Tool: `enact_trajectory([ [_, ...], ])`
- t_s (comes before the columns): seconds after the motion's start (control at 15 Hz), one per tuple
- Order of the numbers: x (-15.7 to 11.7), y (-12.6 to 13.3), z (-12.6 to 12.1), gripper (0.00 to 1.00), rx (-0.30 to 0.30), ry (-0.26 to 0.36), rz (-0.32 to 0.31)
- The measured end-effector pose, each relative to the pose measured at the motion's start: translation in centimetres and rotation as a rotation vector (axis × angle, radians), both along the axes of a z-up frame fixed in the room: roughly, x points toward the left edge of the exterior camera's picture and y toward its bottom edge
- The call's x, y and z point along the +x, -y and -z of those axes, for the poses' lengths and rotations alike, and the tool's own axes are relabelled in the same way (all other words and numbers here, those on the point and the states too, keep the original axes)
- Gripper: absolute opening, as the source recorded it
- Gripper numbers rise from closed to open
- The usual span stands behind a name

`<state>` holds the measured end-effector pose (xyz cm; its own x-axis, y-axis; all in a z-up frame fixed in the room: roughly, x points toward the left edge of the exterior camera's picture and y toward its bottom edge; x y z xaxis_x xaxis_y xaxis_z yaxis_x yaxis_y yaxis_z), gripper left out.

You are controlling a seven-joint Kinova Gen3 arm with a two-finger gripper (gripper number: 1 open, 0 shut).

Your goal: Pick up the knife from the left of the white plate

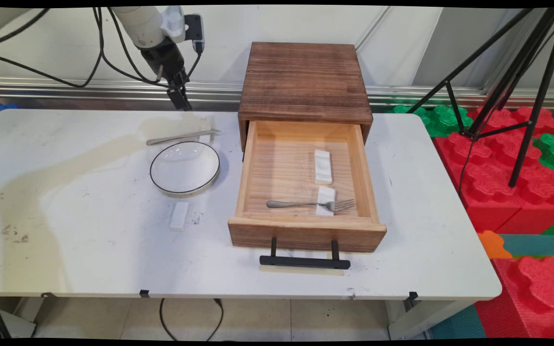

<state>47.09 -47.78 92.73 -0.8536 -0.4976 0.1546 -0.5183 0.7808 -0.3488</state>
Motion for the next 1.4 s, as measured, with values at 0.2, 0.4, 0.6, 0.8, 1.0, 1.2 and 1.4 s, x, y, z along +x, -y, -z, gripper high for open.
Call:
enact_trajectory([
  [0.2, 1.0, 1.6, 1.8, 1.0, 0.042, 0.03, -0.007],
  [0.4, 1.8, 2.5, 3.3, 1.0, 0.082, 0.048, -0.009],
  [0.6, 2.6, 3.4, 4.9, 1.0, 0.127, 0.061, -0.007],
  [0.8, 3.1, 3.9, 6.1, 1.0, 0.162, 0.066, -0.006],
  [1.0, 3.6, 4.4, 7.3, 1.0, 0.198, 0.063, -0.005],
  [1.2, 3.9, 4.9, 8.3, 1.0, 0.222, 0.049, -0.006],
  [1.4, 4.0, 5.4, 9.1, 1.0, 0.234, 0.037, -0.009],
])
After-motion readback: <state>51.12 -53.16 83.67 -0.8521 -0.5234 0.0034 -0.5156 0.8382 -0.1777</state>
